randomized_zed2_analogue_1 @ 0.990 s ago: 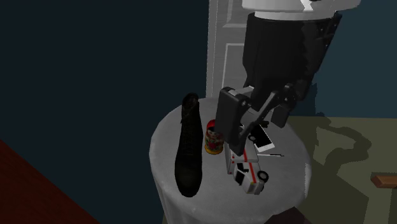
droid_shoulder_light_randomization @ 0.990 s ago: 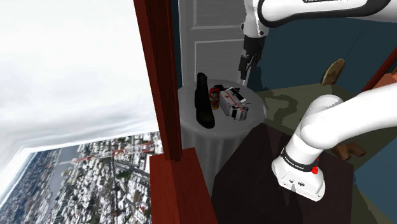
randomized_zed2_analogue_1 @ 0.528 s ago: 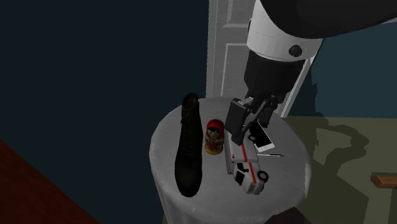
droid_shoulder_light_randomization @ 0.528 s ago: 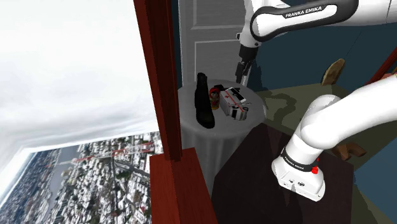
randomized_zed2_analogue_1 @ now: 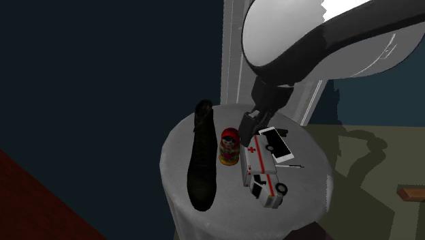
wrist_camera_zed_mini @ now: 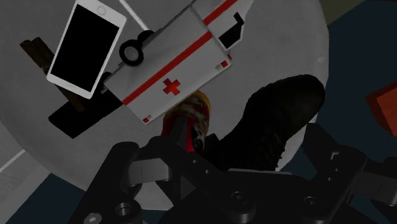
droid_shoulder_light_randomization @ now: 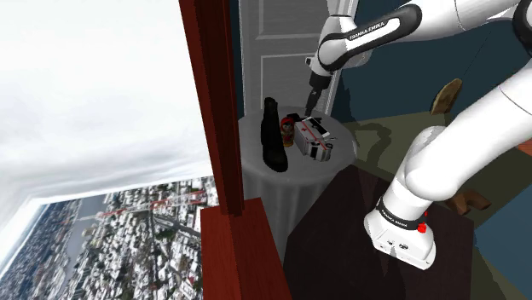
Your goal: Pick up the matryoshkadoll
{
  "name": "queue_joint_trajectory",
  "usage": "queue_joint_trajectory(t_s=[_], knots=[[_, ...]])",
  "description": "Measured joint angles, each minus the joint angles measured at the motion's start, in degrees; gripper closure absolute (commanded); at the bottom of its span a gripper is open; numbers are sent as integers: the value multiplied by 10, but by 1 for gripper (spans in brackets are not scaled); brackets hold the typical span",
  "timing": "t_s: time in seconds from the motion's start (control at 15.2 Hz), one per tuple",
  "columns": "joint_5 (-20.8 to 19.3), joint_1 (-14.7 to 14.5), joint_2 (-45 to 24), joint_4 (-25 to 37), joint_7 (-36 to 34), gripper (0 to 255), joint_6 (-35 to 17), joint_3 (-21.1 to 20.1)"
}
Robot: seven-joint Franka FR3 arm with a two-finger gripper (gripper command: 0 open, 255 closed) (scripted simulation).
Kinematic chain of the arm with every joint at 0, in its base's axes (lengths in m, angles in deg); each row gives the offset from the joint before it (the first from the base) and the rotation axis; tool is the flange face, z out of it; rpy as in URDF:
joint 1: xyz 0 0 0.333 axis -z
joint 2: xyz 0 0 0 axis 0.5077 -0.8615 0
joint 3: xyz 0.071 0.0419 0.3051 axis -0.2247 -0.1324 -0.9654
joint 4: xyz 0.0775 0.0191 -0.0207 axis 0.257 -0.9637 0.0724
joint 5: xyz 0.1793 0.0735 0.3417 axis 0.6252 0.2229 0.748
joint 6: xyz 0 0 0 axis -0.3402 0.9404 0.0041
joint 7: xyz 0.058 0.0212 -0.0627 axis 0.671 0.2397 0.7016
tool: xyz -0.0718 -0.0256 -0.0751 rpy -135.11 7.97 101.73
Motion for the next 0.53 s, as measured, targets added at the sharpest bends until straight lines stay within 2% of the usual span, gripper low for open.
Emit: queue_joint_trajectory(t_s=[0.26,0.53], knots=[[68,-31,-95,39,110,0,-66,48],[179,-51,-197,92,247,0,-106,79]])
